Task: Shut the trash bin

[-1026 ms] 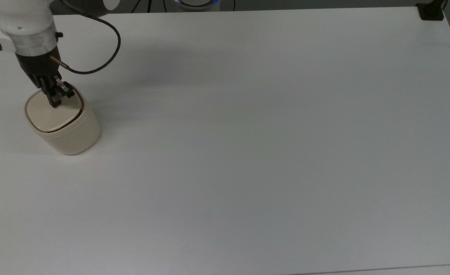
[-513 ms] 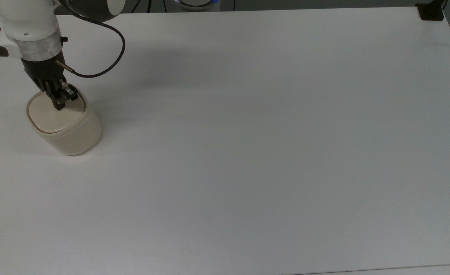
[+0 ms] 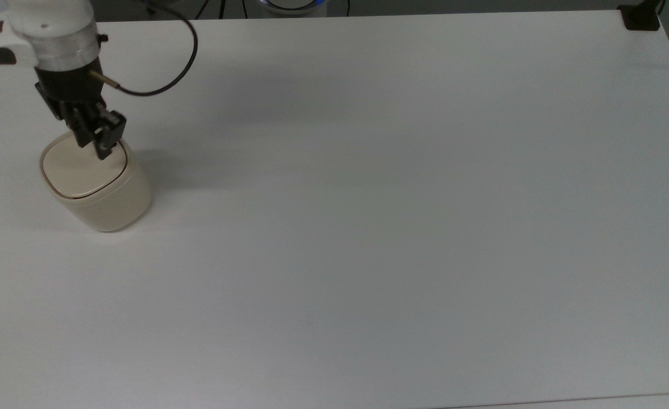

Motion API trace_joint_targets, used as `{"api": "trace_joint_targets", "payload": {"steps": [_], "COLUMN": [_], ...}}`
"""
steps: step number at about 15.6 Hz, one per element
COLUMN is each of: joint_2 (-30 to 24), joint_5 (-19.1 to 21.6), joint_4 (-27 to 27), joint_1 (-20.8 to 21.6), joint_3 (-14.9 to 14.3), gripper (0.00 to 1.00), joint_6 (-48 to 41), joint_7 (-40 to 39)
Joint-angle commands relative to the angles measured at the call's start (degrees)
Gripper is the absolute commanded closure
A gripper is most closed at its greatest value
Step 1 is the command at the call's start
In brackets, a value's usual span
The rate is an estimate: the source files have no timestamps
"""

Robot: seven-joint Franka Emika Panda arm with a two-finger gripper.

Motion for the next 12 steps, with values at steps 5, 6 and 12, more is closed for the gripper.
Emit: {"api": "trace_joint_targets", "payload": {"steps": [5, 6, 12], "joint_2": [-9.8, -10.7, -13.1], "joint_5": [-6.7, -6.7, -5.9], "joint_4": [-1.5, -1.6, -2.0], "joint_1": [3.0, 3.1, 3.9], "joint_3": [12.6, 14.1, 18.3], "gripper": [0.00, 0.00, 0.00], "joint_6": [-20.9, -22.2, -24.9], "joint_7": [-0.7, -0.8, -2.3]}}
